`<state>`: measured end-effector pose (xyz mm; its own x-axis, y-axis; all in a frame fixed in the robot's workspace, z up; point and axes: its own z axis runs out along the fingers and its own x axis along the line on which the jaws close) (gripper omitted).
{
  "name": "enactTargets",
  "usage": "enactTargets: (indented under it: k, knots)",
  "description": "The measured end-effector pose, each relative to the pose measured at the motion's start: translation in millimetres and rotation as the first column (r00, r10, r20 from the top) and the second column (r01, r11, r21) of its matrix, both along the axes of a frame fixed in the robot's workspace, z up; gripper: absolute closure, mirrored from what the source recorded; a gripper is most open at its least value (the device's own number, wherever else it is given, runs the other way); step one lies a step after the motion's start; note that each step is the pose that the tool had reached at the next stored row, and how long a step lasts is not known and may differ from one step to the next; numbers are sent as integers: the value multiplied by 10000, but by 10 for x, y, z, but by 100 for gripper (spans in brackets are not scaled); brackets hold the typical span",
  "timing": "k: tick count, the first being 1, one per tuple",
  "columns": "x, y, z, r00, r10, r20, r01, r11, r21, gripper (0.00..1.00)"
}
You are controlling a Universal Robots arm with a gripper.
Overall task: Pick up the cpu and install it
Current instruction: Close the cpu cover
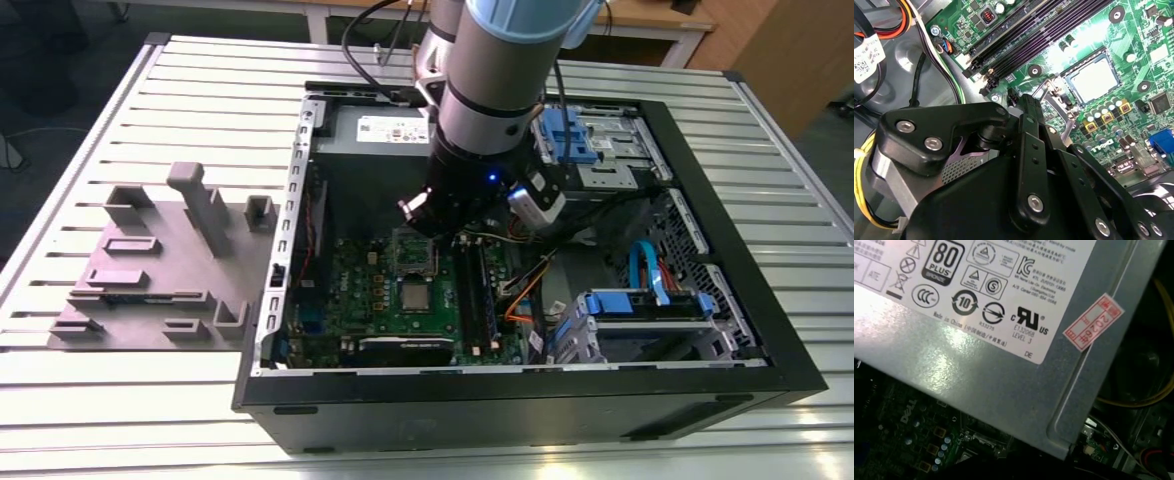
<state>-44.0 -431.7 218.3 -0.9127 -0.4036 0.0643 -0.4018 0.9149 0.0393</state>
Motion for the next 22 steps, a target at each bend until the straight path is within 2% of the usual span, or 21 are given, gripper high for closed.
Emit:
enactTargets:
  k: [7,12,13,22]
  knots:
    - [3,-2,1,10000,31,-10,-31,10000,-2,90]
    - [3,-10,9,9999,155,-10,-155,9999,0,90]
    - [5,-16,21,9996,272,-11,-272,9996,1,90]
    - [10,-19,24,9992,407,-15,-407,9992,-1,90]
